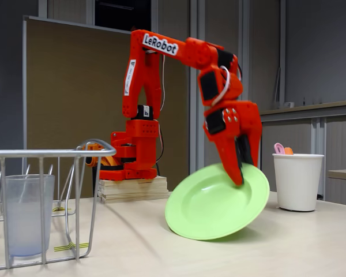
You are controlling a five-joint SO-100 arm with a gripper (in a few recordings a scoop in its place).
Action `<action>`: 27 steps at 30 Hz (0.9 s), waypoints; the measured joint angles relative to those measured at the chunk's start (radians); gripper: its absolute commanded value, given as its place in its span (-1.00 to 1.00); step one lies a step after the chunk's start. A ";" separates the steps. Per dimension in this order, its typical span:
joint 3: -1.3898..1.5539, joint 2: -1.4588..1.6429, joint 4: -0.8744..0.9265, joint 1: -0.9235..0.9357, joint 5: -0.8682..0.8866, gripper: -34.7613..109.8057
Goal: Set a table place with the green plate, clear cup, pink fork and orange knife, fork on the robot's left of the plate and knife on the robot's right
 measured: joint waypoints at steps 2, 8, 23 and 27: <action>0.006 -0.026 -0.043 -0.020 0.037 -0.48; 0.044 -0.057 -0.132 -0.057 0.097 -0.32; 0.086 -0.137 -0.178 -0.071 0.109 -0.10; 0.086 -0.138 -0.178 -0.077 0.109 0.02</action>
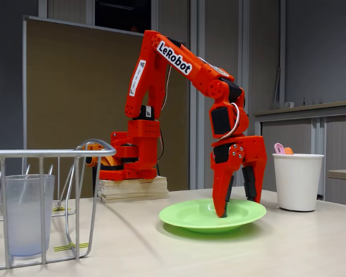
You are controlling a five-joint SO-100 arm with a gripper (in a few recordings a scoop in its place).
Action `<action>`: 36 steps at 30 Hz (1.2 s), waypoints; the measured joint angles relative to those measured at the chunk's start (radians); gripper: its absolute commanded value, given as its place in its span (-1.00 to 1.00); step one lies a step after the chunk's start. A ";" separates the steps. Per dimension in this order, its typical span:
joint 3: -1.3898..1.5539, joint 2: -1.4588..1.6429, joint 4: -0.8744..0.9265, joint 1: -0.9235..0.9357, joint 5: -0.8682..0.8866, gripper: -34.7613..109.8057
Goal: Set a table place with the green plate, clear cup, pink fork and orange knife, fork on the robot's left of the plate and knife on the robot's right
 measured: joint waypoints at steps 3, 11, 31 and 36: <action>0.005 0.000 0.002 -0.006 0.028 0.04; 0.006 0.002 -0.017 -0.028 0.040 0.01; -0.279 0.344 0.566 0.225 -0.568 -0.34; -0.351 0.442 0.709 0.465 -0.746 -0.15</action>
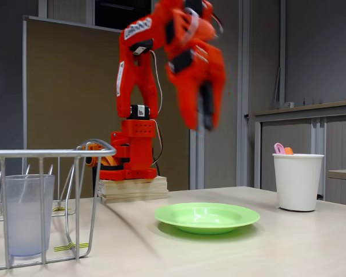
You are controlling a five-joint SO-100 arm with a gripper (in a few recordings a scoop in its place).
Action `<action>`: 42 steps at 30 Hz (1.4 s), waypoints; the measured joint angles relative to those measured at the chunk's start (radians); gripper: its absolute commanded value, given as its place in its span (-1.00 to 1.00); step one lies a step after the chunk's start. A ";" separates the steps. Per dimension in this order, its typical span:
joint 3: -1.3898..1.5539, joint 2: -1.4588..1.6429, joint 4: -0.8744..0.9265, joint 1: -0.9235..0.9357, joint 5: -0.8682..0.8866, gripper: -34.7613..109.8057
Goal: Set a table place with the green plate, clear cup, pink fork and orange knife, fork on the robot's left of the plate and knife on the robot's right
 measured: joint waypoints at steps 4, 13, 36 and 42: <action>-0.051 0.025 0.041 0.179 -0.167 -0.12; -0.078 -0.021 0.032 0.548 -0.726 -0.01; -0.132 -0.445 -0.117 0.580 -0.925 0.34; -0.195 -0.548 -0.132 0.592 -0.930 0.29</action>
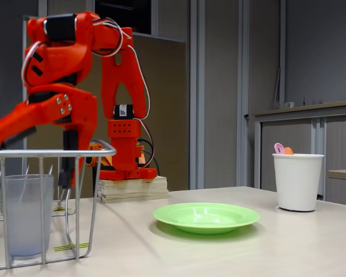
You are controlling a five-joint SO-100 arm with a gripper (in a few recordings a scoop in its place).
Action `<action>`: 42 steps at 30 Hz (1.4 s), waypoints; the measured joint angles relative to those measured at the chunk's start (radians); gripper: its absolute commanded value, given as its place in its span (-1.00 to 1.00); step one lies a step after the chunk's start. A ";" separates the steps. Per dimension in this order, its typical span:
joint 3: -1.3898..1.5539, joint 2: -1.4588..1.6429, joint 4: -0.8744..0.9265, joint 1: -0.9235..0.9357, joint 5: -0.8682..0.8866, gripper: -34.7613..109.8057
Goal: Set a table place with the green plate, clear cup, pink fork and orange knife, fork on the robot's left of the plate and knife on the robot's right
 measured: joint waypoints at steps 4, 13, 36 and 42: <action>-0.037 -0.043 -0.012 0.009 0.000 0.26; -0.064 -0.095 -0.012 0.040 0.000 0.17; -0.244 -0.080 0.121 0.061 -0.078 -0.03; -0.371 0.048 0.247 0.103 -0.170 -0.05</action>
